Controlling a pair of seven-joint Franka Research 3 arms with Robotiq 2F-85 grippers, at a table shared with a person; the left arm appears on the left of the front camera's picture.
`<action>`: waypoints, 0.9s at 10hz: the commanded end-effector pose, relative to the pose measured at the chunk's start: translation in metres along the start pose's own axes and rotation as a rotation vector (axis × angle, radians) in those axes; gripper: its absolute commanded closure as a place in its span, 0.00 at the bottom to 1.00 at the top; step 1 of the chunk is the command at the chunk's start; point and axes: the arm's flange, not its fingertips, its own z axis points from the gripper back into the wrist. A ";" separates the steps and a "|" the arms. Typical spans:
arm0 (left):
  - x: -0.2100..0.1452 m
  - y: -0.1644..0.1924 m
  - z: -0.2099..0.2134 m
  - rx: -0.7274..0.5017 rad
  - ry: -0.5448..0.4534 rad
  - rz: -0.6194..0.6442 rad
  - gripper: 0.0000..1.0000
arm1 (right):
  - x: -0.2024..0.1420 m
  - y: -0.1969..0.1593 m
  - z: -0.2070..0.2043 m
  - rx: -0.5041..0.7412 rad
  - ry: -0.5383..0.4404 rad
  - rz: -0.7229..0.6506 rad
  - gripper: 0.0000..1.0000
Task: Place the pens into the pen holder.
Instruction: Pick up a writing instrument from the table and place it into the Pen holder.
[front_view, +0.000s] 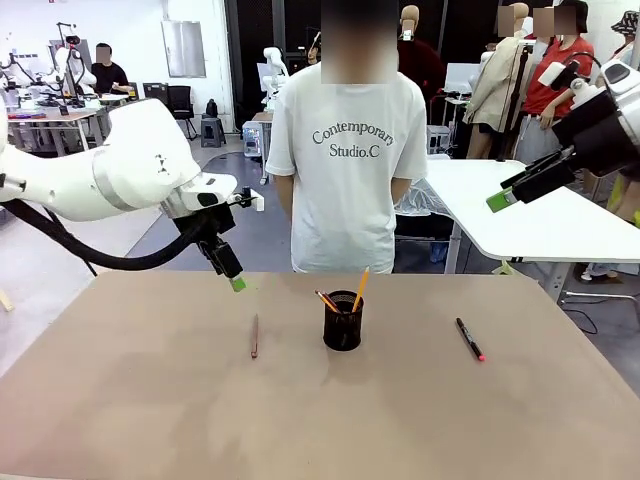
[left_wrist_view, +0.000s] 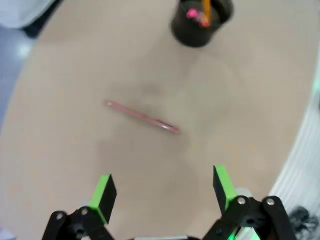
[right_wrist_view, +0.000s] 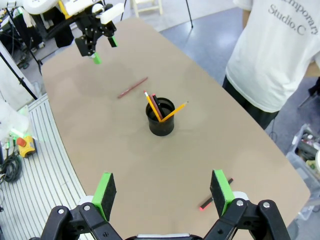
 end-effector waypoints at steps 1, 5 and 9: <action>-0.003 0.000 0.001 -0.056 -0.019 -0.061 0.00 | 0.001 0.000 0.000 0.006 -0.009 -0.001 0.00; -0.003 0.000 0.001 -0.056 -0.019 -0.061 0.00 | 0.001 0.000 0.000 0.006 -0.009 -0.001 0.00; 0.030 0.003 -0.047 0.091 0.226 0.275 0.00 | 0.001 0.000 0.000 0.006 -0.009 -0.001 0.00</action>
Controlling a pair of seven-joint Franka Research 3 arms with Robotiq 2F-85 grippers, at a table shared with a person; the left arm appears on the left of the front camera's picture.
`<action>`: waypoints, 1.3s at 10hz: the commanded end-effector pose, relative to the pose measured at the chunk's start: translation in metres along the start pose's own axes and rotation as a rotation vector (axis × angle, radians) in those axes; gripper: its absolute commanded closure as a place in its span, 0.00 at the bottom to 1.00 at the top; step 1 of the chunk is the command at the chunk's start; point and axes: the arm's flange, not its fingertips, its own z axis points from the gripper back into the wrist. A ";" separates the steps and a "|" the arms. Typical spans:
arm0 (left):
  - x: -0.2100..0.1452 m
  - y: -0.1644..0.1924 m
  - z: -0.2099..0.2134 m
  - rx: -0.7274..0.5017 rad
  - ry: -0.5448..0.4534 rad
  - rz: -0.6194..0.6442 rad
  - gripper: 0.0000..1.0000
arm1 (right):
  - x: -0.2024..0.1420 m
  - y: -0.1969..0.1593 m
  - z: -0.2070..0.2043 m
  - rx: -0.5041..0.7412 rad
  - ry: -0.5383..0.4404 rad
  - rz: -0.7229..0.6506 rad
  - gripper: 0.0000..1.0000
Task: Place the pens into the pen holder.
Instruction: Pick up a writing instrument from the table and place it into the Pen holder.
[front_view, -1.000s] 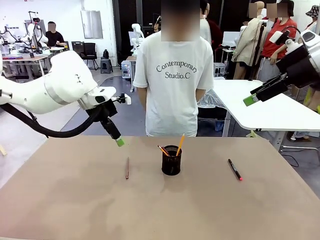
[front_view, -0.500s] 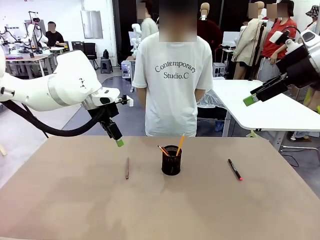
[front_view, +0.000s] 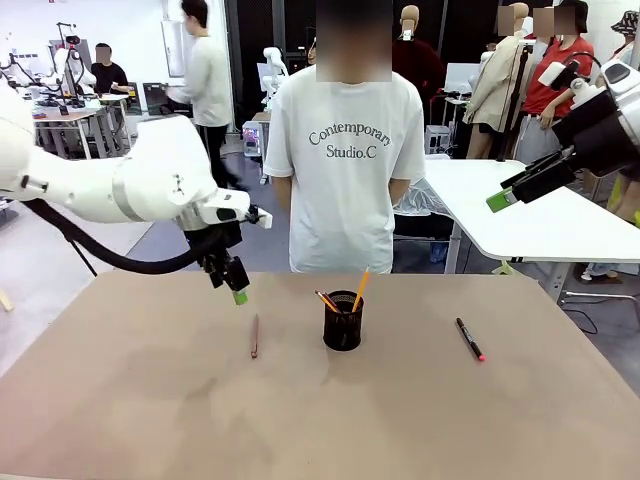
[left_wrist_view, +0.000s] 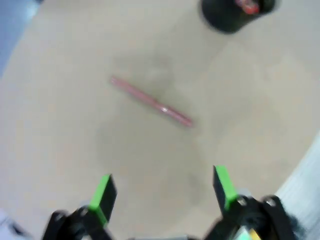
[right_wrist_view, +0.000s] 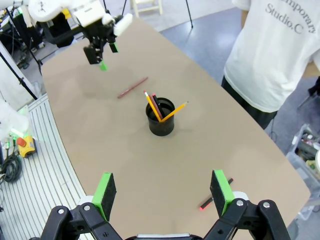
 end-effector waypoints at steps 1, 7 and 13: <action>0.032 -0.002 -0.015 0.039 0.094 0.156 0.00 | 0.001 0.000 0.000 0.007 -0.009 -0.001 0.00; 0.060 -0.007 -0.062 0.103 0.040 0.545 0.00 | 0.001 0.000 0.000 0.007 -0.009 -0.001 0.00; 0.061 -0.007 -0.072 0.091 0.071 0.562 0.00 | 0.001 0.000 0.000 0.007 -0.009 -0.001 0.00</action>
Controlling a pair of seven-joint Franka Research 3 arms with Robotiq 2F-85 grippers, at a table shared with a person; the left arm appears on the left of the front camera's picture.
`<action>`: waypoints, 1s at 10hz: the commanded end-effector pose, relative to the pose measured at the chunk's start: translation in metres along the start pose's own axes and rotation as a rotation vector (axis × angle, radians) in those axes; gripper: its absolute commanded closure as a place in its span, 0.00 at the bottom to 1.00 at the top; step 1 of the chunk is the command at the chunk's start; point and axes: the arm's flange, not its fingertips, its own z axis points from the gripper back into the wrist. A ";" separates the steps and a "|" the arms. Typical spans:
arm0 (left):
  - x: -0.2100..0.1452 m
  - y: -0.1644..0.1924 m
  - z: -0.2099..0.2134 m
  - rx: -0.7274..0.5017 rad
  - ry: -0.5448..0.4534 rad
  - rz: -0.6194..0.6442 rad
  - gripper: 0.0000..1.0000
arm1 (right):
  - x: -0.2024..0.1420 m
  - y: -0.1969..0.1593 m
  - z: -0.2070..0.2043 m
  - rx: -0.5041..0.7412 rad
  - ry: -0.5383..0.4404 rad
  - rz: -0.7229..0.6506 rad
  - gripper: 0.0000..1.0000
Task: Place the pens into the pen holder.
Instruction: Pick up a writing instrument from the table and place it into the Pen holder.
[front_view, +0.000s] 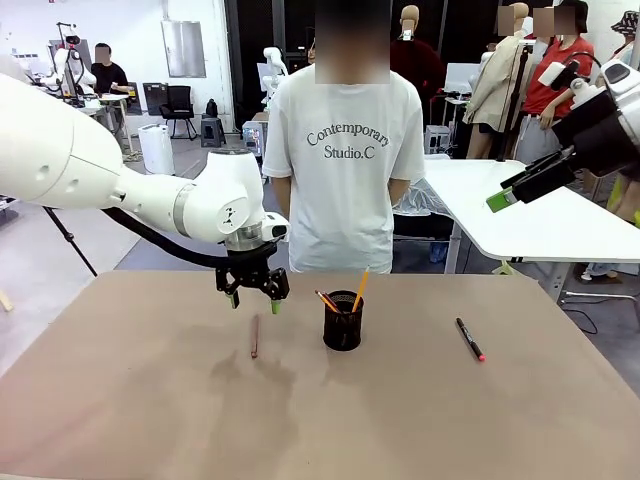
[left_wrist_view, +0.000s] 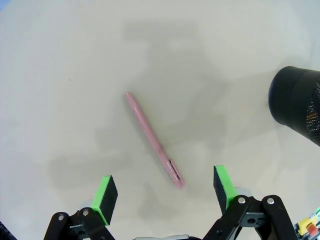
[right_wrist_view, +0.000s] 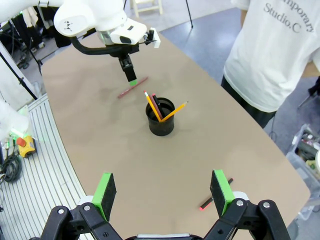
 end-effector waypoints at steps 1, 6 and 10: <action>0.006 0.004 -0.014 0.004 0.019 0.029 0.00 | 0.001 0.000 0.000 0.007 -0.009 -0.001 0.00; 0.018 0.007 -0.045 0.032 0.031 0.117 0.00 | 0.001 0.000 0.000 0.007 -0.009 -0.001 0.00; 0.028 0.010 -0.057 0.066 0.031 0.185 0.00 | 0.001 0.000 0.000 0.007 -0.009 -0.001 0.00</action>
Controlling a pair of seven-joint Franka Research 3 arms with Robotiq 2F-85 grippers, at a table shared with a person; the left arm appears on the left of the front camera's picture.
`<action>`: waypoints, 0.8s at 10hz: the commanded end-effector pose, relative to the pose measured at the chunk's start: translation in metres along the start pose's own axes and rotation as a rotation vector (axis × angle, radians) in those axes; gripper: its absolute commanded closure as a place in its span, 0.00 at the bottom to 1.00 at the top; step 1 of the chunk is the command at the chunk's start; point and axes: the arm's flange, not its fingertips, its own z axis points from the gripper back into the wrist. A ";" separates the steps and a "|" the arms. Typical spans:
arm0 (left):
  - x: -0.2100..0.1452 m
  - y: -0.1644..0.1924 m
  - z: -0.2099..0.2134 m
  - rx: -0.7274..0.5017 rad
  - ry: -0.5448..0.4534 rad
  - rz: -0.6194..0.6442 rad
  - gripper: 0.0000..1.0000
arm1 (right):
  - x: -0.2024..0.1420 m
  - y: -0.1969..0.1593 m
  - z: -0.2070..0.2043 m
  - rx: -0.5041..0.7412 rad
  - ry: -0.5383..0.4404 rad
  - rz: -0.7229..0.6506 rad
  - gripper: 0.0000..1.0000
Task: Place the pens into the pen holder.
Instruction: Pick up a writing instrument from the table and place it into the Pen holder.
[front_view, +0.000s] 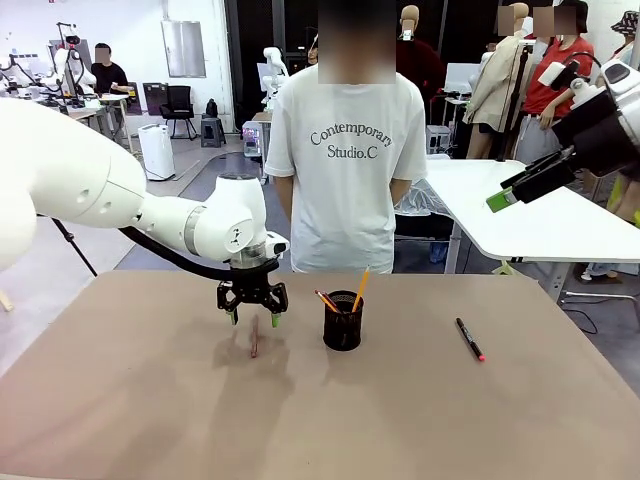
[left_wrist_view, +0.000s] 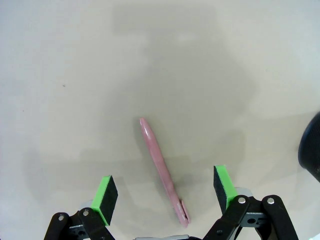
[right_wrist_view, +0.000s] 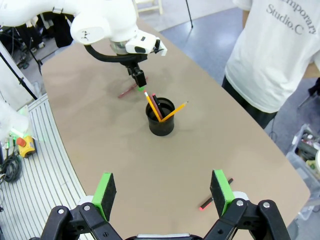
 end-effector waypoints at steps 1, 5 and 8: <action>0.009 -0.001 -0.004 0.045 -0.014 0.039 0.00 | 0.001 0.000 0.000 0.007 -0.009 -0.001 0.00; 0.014 0.002 -0.011 0.037 -0.020 0.054 0.00 | 0.001 0.000 0.000 0.007 -0.009 -0.001 0.00; 0.014 0.004 -0.011 0.078 -0.034 0.048 0.38 | 0.001 0.000 0.000 0.007 -0.009 -0.001 0.00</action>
